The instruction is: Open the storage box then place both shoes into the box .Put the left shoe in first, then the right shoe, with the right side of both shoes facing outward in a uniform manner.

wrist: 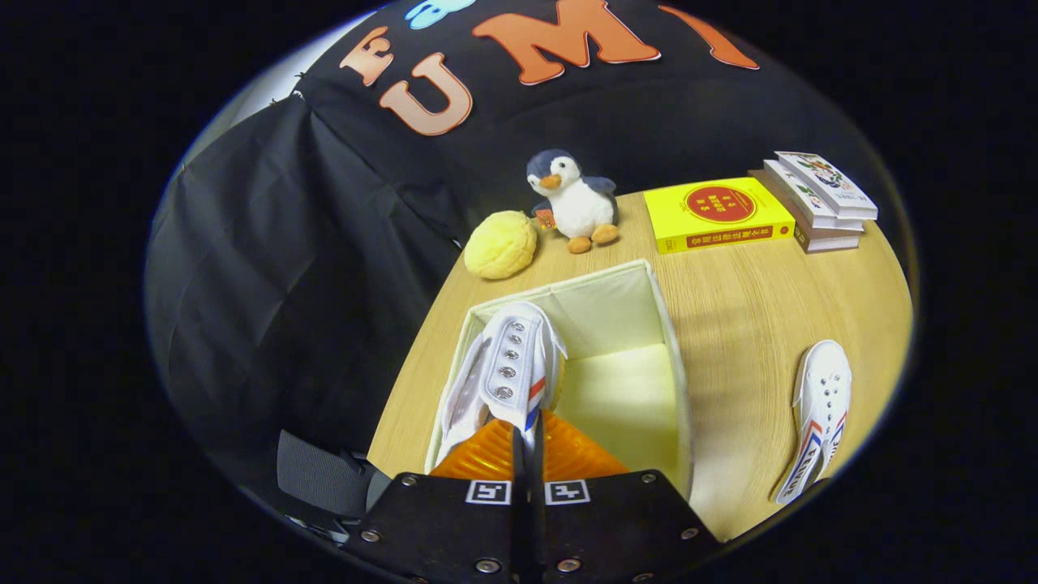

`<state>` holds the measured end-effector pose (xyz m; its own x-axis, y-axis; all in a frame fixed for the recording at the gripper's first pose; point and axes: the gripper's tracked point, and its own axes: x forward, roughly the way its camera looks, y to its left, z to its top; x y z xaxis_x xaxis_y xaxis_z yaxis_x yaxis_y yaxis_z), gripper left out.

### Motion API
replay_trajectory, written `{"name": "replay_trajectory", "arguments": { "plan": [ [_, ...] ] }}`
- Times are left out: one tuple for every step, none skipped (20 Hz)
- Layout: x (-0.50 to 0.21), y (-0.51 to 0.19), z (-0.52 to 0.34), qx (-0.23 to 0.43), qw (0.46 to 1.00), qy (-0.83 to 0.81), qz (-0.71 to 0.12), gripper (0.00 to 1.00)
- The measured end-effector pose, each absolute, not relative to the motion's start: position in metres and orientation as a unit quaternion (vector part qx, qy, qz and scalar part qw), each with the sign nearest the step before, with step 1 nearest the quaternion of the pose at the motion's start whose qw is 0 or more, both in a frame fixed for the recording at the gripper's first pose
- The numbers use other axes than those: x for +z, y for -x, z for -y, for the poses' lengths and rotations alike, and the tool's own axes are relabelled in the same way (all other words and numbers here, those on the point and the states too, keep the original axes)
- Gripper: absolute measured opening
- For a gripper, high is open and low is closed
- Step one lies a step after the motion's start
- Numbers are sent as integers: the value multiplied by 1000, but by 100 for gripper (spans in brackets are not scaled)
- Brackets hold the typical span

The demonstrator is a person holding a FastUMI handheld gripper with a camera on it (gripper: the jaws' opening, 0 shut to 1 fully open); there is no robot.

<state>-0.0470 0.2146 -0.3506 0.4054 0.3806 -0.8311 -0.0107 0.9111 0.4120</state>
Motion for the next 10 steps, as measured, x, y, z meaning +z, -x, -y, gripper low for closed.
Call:
{"name": "replay_trajectory", "arguments": {
  "plan": [
    [-357,46,-216,112,817,-175,-538,1],
    [-362,47,-217,105,814,-173,-544,1],
    [-366,43,-218,98,815,-173,-544,1],
    [-372,41,-220,88,812,-173,-550,1],
    [-379,44,-222,80,805,-173,-562,2],
    [-383,44,-223,77,803,-169,-566,2],
    [-387,43,-226,76,803,-168,-567,2],
    [-393,50,-228,73,795,-163,-579,2],
    [-400,56,-229,69,786,-159,-593,2],
    [-408,66,-229,63,772,-154,-614,3]
  ]
}}
